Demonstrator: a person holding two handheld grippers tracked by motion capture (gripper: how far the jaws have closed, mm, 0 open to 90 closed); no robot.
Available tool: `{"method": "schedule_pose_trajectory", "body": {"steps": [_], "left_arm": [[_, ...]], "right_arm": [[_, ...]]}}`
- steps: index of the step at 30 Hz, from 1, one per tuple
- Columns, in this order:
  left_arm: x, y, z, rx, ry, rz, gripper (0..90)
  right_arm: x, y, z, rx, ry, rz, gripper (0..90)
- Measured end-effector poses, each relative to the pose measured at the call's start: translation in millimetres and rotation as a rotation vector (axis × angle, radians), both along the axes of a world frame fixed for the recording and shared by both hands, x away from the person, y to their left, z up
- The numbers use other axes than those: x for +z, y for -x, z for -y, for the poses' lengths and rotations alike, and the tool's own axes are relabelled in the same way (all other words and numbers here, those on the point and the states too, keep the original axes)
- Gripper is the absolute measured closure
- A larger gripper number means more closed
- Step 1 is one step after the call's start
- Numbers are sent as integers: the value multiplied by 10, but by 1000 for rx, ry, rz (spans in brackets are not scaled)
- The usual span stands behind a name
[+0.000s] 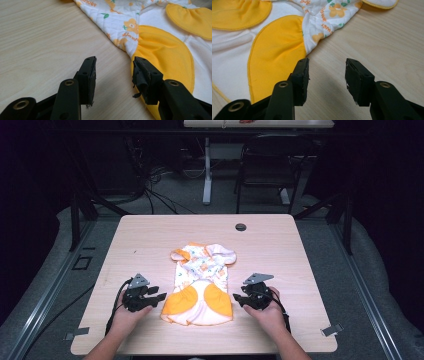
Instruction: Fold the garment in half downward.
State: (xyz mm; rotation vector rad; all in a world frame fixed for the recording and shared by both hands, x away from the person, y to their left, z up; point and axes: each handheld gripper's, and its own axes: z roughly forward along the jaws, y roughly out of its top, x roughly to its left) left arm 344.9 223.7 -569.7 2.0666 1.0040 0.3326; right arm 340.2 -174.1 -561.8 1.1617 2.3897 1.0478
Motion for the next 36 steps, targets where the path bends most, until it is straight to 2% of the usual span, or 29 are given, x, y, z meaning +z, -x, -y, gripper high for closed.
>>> {"method": "schedule_pose_trajectory", "body": {"steps": [7,10,11,12,13,14,15,19,21,23,26,32,35,36], "left_arm": [[0,1,42,-10,19,1,538],[12,-31,73,-14,19,8,588],[18,-43,88,-16,20,14,588],[25,-50,108,-16,22,20,617],[28,-61,128,-25,25,24,697],[29,-68,151,-32,31,26,697],[26,-77,173,-41,35,22,736],[-14,-90,266,-65,15,8,845],[-34,-95,299,-79,4,5,875],[-50,-95,317,-82,-11,4,881],[-60,-93,309,-94,-7,-7,881],[-82,-41,327,-119,-27,-17,875],[-82,16,349,-132,-46,-15,874],[-78,58,362,-152,-64,-12,874]], "right_arm": [[15,3,-15,12,-35,-3,534],[27,-14,-73,33,-55,-4,612],[27,-14,-73,33,-55,-4,612],[33,-18,-95,47,-60,-8,654],[46,-18,-150,63,-67,-8,723],[46,-18,-150,63,-67,-8,723],[54,-19,-178,81,-66,-8,755],[54,-31,-315,112,-55,16,833],[29,-46,-375,124,-30,15,850],[-12,-58,-426,130,-3,11,857],[-80,-62,-480,151,52,-6,859],[-89,-40,-470,173,53,-21,863],[-91,7,-448,185,55,-29,865],[-90,51,-439,196,55,-34,865]]}}
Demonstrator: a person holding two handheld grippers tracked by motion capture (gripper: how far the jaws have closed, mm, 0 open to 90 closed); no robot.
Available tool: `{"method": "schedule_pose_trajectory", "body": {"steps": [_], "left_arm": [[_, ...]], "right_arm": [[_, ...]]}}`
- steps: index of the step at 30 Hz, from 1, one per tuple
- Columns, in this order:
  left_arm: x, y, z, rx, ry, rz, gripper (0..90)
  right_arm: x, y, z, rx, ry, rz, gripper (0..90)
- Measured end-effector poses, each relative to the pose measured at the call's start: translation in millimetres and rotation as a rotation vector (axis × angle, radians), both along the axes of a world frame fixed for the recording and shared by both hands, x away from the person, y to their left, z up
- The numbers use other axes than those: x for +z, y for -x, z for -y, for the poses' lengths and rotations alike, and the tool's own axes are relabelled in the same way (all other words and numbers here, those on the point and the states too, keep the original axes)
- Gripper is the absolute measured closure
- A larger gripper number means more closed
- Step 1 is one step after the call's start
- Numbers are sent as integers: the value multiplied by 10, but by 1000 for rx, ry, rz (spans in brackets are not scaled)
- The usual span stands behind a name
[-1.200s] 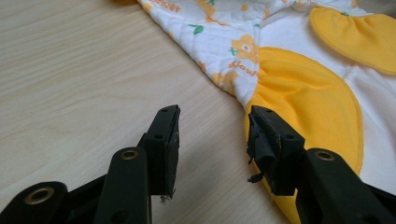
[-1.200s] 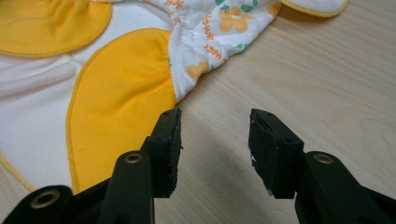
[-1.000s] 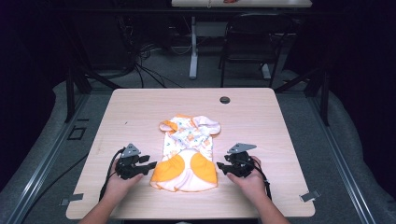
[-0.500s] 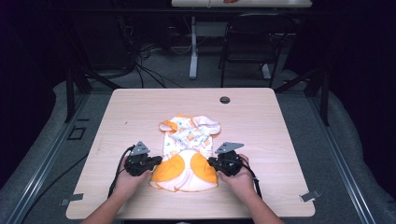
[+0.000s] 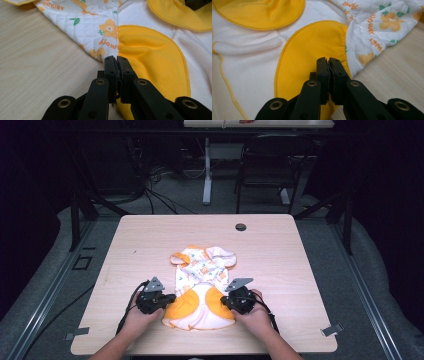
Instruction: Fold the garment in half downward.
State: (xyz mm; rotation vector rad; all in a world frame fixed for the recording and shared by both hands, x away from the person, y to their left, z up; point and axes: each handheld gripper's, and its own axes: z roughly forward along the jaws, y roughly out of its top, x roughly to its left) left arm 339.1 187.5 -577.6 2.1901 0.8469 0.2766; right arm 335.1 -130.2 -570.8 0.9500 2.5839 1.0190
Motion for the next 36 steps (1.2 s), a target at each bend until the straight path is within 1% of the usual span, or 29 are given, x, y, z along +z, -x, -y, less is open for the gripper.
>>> {"method": "schedule_pose_trajectory", "body": {"steps": [2,5,7,10,12,13,14,16,18,19,20,22,23,25,27,30,31,33,34,36], "left_arm": [[0,24,10,-2,-4,3,874],[15,82,16,-25,-29,5,875],[16,124,23,-33,-32,-1,876],[21,181,22,-42,-31,-13,875],[25,242,28,-49,-30,-23,876],[25,242,28,-49,-30,-23,876],[25,261,30,-54,-31,-20,876],[28,302,33,-63,-32,-26,876],[24,340,33,-69,-28,-25,876],[26,355,33,-75,-30,-28,876],[28,369,35,-78,-30,-30,876],[27,391,42,-78,-27,-31,876],[26,392,41,-77,-24,-33,876],[22,387,33,-78,-20,-33,875],[12,385,19,-76,-2,-39,875],[15,382,-2,-67,23,-50,860],[32,377,-7,-64,34,-50,850],[89,370,-18,-61,49,-40,835],[110,363,-22,-59,49,-33,825],[128,352,-29,-53,51,-27,800]], "right_arm": [[2,25,1,5,2,-1,865],[14,90,0,31,11,-19,865],[19,123,-1,44,17,-22,866],[27,194,14,62,19,-43,866],[29,240,19,76,21,-43,866],[29,240,19,76,21,-43,866],[35,293,23,83,28,-48,867],[39,317,27,93,35,-47,866],[37,367,32,96,29,-52,866],[43,381,40,107,40,-49,866],[39,410,51,111,34,-50,866],[38,418,54,110,30,-51,865],[29,424,53,103,21,-46,865],[33,420,60,105,24,-50,863],[27,420,60,103,14,-51,859],[36,429,70,97,2,-52,812],[41,433,65,94,-10,-46,806],[89,436,47,94,-15,-24,788],[112,436,37,89,-22,-8,777],[148,422,34,91,-32,-2,764]]}}
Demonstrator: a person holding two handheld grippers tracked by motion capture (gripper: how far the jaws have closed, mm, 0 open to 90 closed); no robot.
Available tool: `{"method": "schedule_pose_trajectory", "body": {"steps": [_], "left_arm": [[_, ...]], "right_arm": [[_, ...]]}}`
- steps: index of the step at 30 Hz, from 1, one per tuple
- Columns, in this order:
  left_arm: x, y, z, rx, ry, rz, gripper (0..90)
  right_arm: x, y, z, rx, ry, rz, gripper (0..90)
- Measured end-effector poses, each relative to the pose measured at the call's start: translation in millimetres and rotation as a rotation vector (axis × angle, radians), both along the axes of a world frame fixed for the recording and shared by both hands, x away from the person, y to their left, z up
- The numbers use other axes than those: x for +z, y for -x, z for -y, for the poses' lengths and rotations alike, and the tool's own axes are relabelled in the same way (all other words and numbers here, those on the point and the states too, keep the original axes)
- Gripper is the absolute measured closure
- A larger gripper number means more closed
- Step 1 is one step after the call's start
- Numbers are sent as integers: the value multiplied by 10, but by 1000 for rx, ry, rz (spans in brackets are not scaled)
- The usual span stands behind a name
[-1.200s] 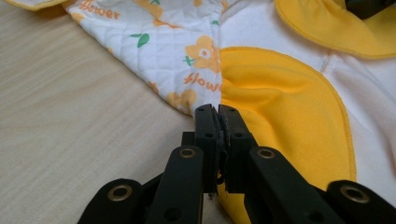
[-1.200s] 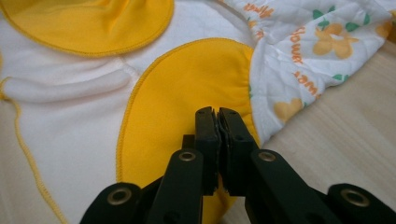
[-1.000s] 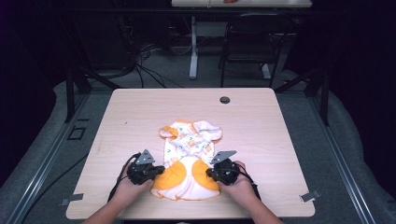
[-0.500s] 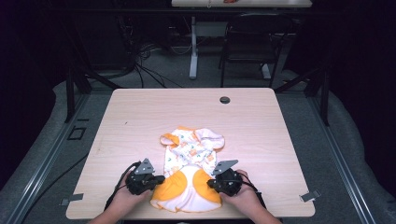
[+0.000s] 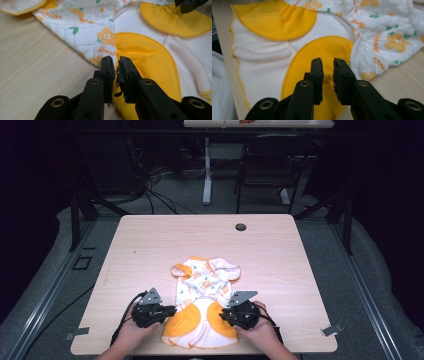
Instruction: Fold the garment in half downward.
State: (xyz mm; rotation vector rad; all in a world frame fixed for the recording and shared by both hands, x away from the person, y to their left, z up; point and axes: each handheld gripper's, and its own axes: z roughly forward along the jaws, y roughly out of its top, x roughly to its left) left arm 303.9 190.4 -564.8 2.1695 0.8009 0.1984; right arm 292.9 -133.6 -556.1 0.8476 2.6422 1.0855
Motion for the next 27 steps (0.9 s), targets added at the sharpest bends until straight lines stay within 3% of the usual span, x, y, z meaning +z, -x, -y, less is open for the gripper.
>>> {"method": "schedule_pose_trajectory", "body": {"steps": [9,14,19,27], "left_arm": [[103,-162,-21,16,7,-3,649],[228,-318,1,38,-2,10,570],[343,-464,10,52,12,3,528],[478,-653,60,63,0,-12,522]], "right_arm": [[94,-148,-16,-32,-32,-25,688],[216,-272,-25,-37,-8,-23,601],[356,-413,14,-71,-2,-24,525],[497,-561,38,-74,24,-45,524]]}}
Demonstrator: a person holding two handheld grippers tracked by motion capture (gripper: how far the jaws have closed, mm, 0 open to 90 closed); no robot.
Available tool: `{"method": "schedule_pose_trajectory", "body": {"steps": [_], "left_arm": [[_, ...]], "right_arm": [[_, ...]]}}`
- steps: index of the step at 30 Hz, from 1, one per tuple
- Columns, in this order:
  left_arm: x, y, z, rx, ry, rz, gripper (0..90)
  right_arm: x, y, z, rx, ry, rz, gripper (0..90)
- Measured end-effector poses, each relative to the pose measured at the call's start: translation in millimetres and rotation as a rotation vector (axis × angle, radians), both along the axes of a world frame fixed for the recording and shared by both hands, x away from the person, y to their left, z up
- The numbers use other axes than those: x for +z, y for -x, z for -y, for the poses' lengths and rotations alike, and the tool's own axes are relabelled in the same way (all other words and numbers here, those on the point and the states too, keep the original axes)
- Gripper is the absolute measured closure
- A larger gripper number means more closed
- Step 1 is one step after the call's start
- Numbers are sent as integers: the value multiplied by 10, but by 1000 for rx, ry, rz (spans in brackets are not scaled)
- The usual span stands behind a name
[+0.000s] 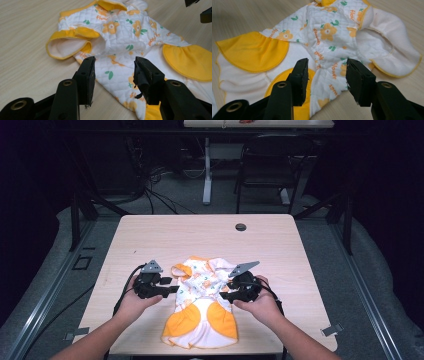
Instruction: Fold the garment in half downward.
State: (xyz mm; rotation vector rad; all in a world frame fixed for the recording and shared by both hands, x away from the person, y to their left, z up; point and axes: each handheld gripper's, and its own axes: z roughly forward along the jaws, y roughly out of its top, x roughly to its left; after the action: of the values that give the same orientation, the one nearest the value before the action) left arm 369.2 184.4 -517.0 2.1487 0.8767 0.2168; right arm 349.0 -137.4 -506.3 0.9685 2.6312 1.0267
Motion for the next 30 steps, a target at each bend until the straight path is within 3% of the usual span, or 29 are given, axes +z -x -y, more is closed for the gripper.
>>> {"method": "schedule_pose_trajectory", "body": {"steps": [4,14,20,28,30], "left_arm": [[41,-86,34,7,5,-11,522],[98,-282,154,-5,-71,7,529],[132,-443,225,-18,-94,17,552],[138,-714,300,-1,-92,-5,561],[120,-777,326,6,-92,-2,562]], "right_arm": [[40,-111,-3,-9,30,3,534],[87,-402,-7,-4,86,-31,551],[100,-591,25,-21,128,-68,578],[77,-829,9,-42,159,-71,582],[80,-900,-6,-44,147,-76,588]]}}
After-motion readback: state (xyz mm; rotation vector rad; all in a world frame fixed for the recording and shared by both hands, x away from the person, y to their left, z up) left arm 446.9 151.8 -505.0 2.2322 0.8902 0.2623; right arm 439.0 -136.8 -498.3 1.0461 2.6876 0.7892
